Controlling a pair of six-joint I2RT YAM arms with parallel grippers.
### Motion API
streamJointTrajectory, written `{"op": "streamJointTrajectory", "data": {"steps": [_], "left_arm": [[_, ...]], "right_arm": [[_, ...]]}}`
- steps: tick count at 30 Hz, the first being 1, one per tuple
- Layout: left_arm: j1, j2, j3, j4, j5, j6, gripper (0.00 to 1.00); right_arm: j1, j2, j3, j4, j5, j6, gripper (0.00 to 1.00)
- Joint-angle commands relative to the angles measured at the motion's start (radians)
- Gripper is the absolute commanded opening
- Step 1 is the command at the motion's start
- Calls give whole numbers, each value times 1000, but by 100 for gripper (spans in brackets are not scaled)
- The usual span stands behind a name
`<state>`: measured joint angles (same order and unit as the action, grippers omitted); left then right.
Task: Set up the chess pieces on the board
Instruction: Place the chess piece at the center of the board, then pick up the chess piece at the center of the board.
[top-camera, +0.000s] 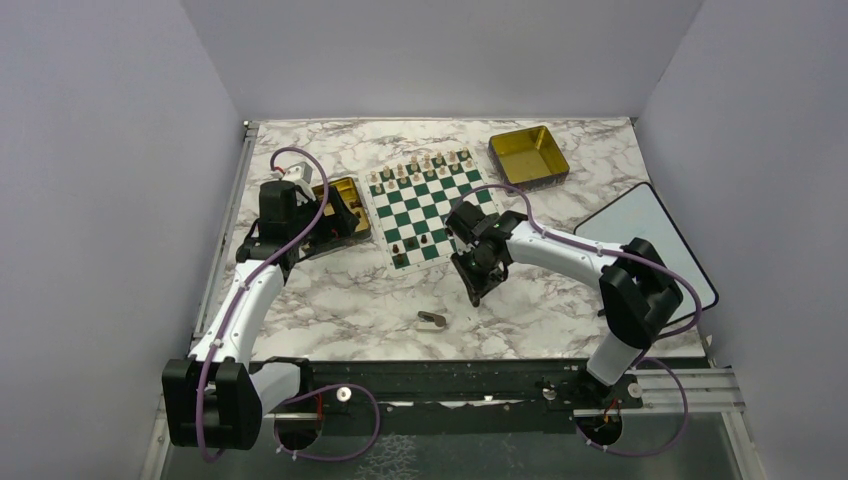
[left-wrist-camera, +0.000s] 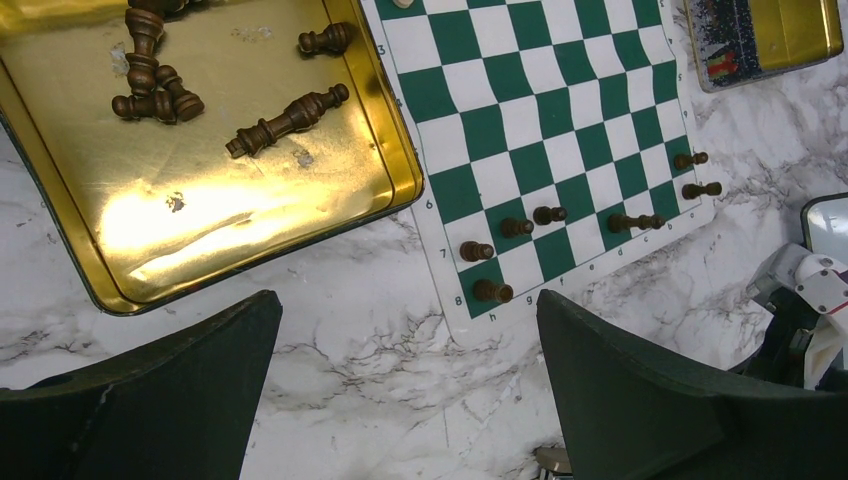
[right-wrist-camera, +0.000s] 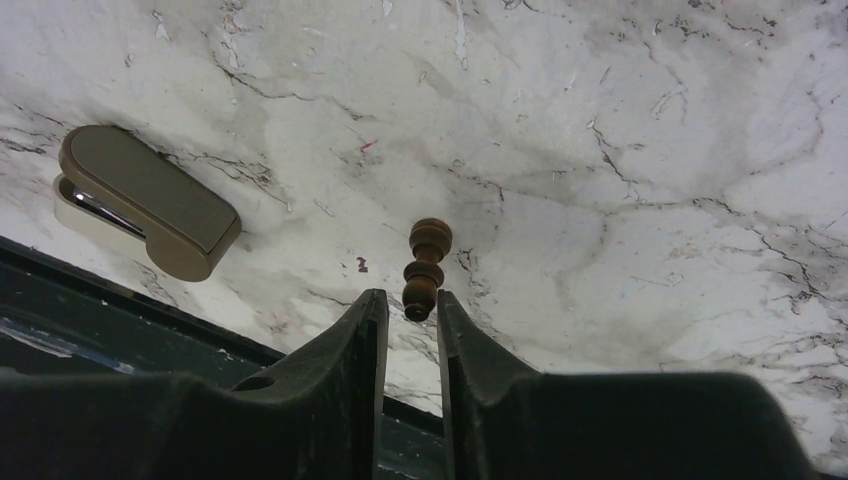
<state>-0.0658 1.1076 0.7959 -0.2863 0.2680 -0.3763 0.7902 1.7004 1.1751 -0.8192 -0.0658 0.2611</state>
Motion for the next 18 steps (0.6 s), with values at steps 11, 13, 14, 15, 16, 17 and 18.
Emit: {"op": "streamJointTrajectory", "data": {"steps": [11, 13, 14, 15, 16, 17, 18], "left_arm": [[-2, -23, -2, 3, -17, 14, 99], [-2, -23, -2, 3, -18, 14, 99], [-3, -23, -2, 3, -17, 14, 99], [-4, -23, -2, 3, -16, 14, 99], [-3, -25, -3, 3, -18, 14, 99], [-3, -25, -3, 3, -17, 14, 99], [-3, -25, -3, 3, -17, 14, 99]], "right_arm": [[-3, -24, -41, 50, 28, 15, 33], [-3, -34, -54, 64, 37, 21, 33], [-3, -39, -58, 68, 42, 23, 33], [-3, -44, -63, 72, 45, 25, 33], [-3, -50, -67, 77, 46, 27, 32], [-3, -53, -71, 80, 46, 29, 31], [-3, -59, -73, 82, 48, 30, 30]]}}
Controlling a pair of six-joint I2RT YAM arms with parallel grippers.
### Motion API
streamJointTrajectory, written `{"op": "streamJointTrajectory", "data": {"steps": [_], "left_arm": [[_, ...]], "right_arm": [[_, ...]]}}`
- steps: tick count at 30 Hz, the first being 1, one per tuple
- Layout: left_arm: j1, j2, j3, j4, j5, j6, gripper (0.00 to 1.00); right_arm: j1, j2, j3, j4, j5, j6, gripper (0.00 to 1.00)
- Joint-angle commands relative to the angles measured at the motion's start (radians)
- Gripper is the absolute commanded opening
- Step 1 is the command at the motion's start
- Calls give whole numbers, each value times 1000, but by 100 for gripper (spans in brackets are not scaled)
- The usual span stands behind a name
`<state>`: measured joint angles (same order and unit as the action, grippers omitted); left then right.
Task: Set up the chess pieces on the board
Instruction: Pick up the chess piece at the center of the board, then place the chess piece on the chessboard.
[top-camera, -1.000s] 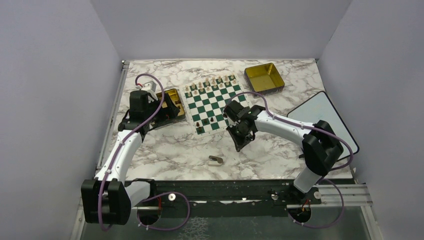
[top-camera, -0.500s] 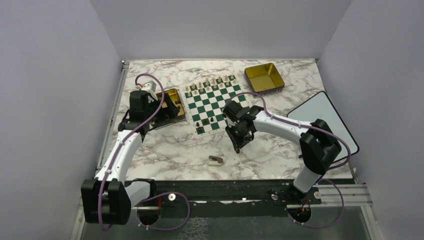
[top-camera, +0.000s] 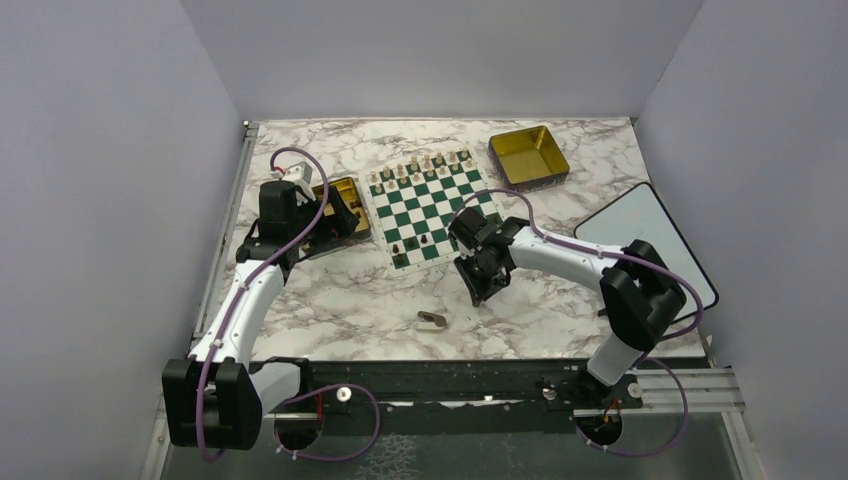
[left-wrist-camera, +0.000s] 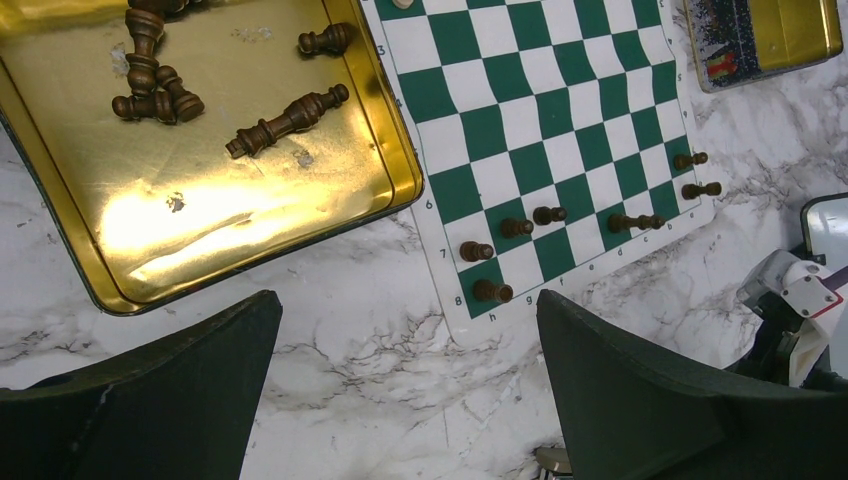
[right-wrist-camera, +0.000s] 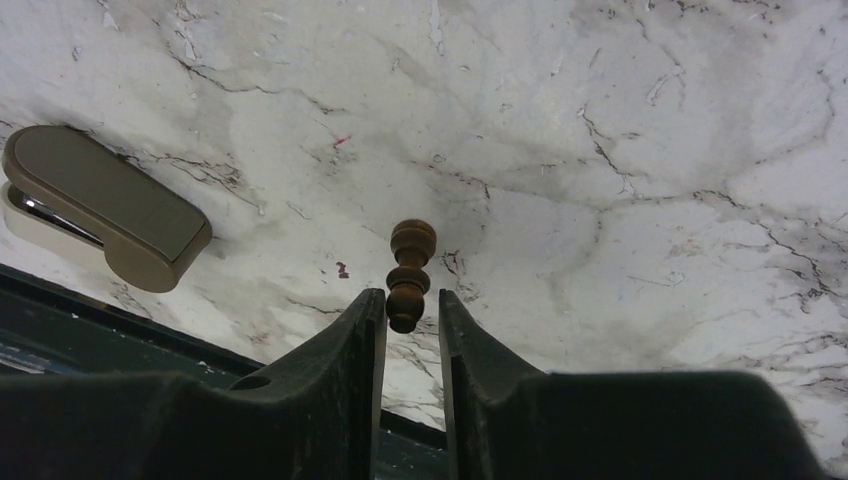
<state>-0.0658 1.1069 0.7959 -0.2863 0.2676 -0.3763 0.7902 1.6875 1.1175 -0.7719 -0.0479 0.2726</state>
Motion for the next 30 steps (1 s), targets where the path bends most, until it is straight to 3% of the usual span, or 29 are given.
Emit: {"op": "streamJointTrajectory", "data": {"steps": [1, 9, 20, 30], "left_arm": [[-3, -25, -2, 3, -17, 14, 99], [-6, -26, -3, 3, -16, 14, 99], [-8, -32, -5, 3, -15, 13, 99], [-11, -37, -5, 4, -10, 11, 99]], "right_arm": [[-3, -52, -19, 37, 32, 20, 28], [-4, -106, -2, 8, 43, 22, 16], [-11, -52, 206, -116, 137, -48, 15], [-126, 106, 385, -172, 111, -150, 16]]}}
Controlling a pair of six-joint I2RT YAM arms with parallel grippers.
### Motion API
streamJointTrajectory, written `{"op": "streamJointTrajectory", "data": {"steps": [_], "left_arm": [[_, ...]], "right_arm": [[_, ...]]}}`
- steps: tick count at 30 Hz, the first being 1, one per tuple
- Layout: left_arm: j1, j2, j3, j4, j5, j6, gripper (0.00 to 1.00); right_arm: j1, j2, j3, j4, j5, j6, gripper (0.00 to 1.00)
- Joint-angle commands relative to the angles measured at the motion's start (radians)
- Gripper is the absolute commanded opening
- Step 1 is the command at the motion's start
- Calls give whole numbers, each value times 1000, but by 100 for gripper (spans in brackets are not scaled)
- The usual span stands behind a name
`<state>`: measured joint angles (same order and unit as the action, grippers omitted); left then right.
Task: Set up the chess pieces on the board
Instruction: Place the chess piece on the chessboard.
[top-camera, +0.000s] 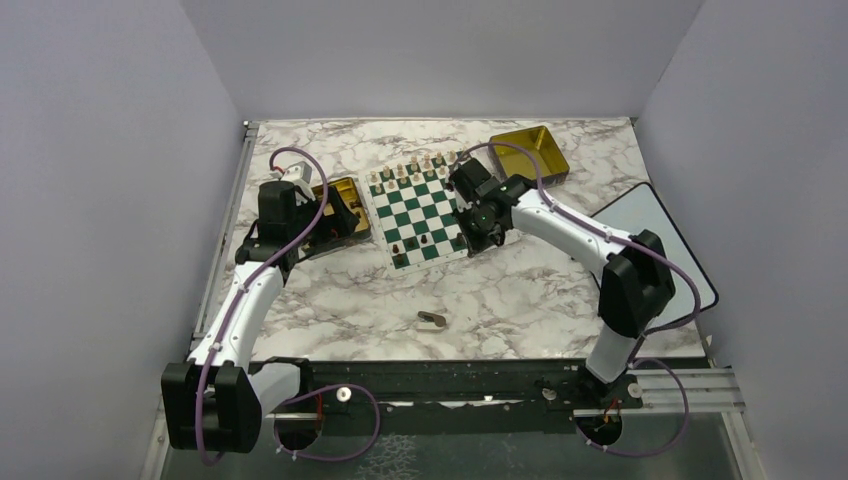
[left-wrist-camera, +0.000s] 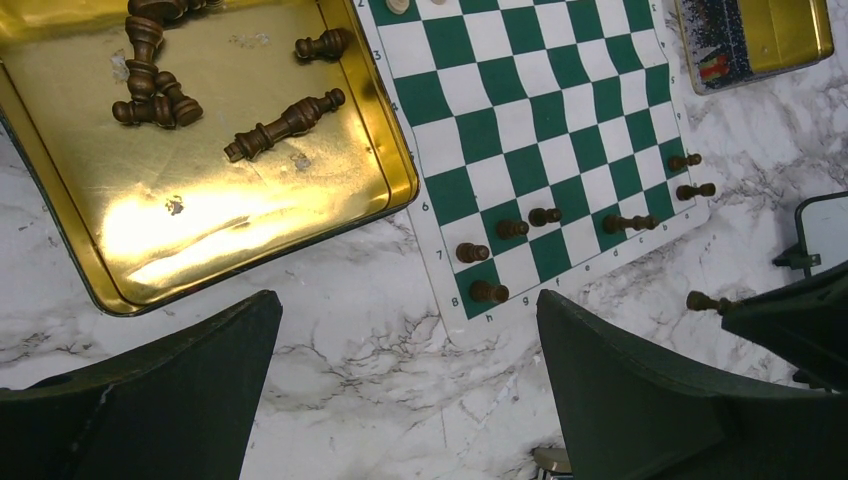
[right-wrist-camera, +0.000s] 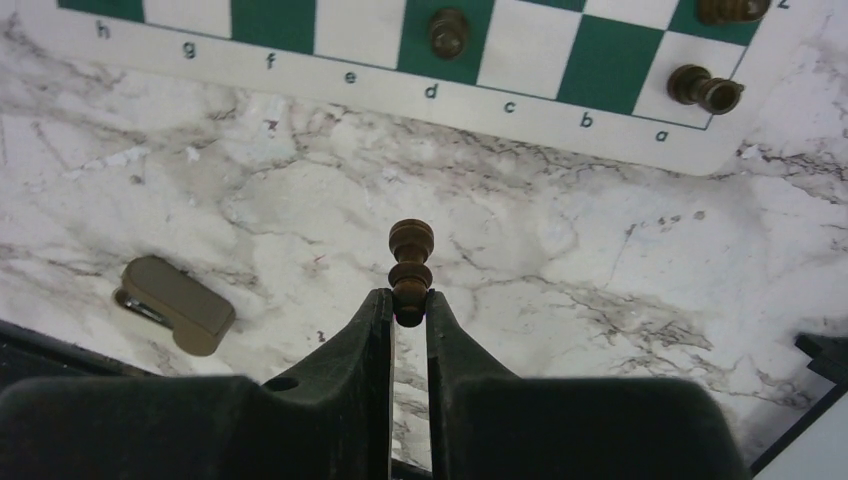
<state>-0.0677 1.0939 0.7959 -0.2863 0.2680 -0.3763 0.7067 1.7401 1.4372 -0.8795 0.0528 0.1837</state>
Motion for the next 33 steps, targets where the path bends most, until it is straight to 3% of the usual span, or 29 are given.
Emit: {"op": "streamJointTrajectory", "data": {"steps": [1, 21, 33], "left_arm": [[-9, -25, -6, 4, -10, 11, 99], [-9, -31, -5, 4, -12, 12, 99], [-9, -34, -5, 4, -8, 11, 99]], "right_arm": [[-54, 64, 76, -65, 8, -69, 16], [-136, 299, 294, -94, 7, -114, 17], [-146, 359, 317, -93, 7, -118, 17]]}}
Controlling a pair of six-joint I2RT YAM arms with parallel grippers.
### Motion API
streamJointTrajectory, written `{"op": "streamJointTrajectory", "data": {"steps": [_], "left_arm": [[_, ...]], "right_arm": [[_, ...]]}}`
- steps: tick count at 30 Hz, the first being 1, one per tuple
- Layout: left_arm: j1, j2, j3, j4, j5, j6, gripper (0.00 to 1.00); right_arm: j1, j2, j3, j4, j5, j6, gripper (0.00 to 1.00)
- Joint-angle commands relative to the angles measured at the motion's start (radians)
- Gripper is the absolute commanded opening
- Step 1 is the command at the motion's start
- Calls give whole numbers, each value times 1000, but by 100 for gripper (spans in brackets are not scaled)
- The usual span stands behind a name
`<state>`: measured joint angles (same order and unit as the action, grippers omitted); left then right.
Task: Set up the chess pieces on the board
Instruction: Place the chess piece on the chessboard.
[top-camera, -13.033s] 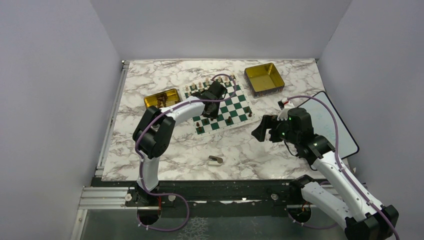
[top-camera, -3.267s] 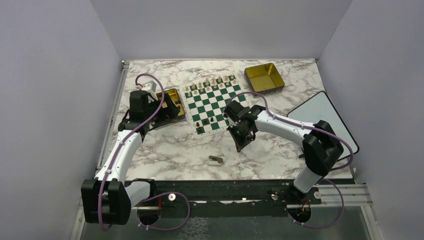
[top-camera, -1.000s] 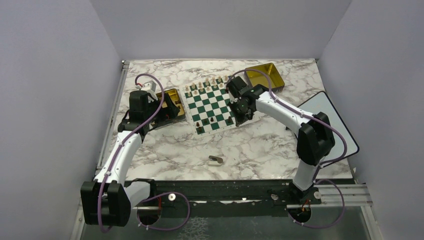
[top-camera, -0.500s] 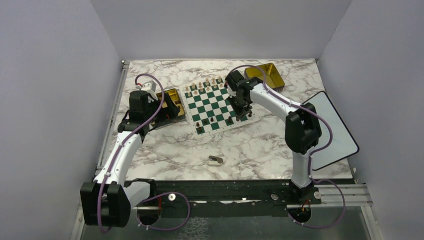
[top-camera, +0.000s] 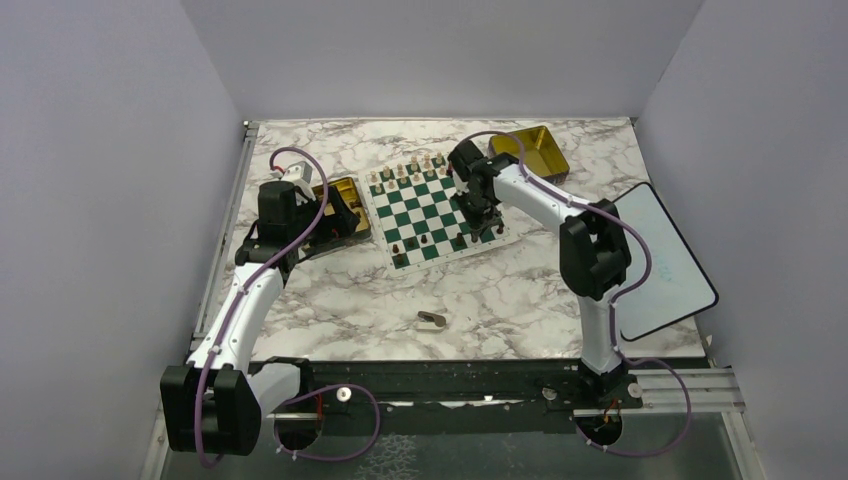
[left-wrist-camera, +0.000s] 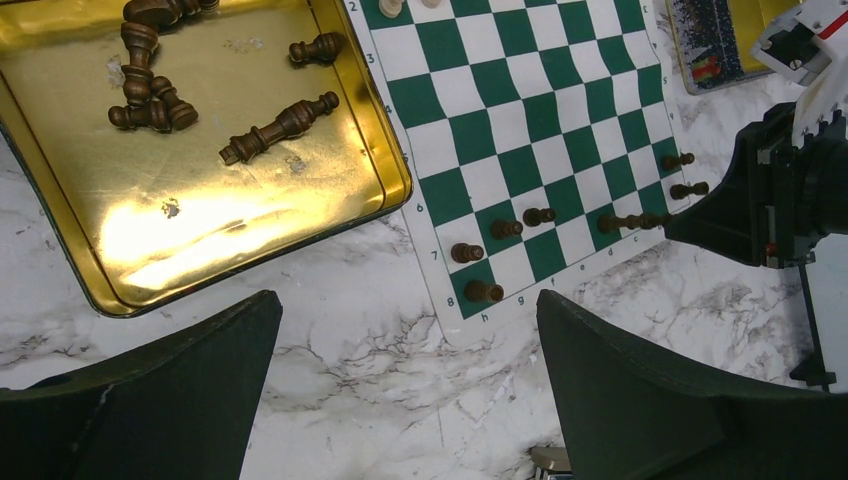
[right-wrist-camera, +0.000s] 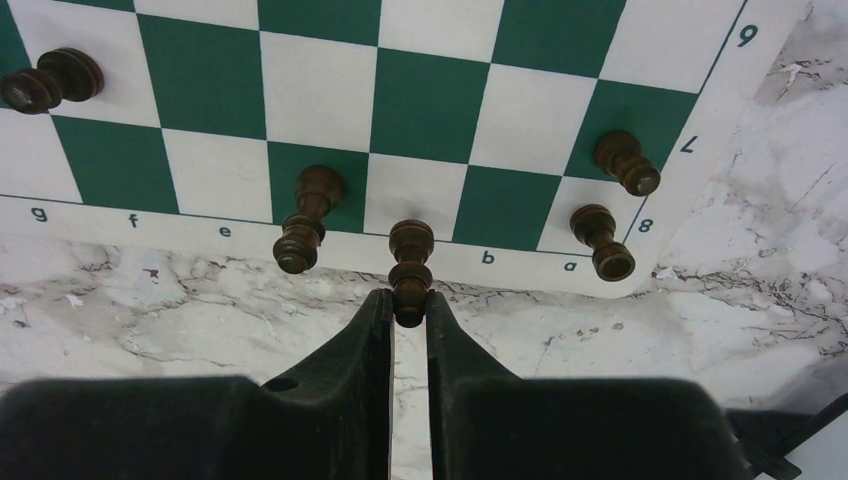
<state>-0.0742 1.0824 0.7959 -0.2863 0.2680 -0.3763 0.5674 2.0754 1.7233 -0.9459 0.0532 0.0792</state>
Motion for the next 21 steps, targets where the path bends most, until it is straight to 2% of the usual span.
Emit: {"op": "streamJointTrajectory", "data": {"steps": [1, 21], "left_arm": [[-3, -24, -5, 5, -8, 11, 99], [-3, -24, -4, 4, -6, 11, 99]], "right_arm": [[-7, 28, 33, -25, 3, -12, 17], [-8, 82, 75, -41, 13, -10, 18]]}}
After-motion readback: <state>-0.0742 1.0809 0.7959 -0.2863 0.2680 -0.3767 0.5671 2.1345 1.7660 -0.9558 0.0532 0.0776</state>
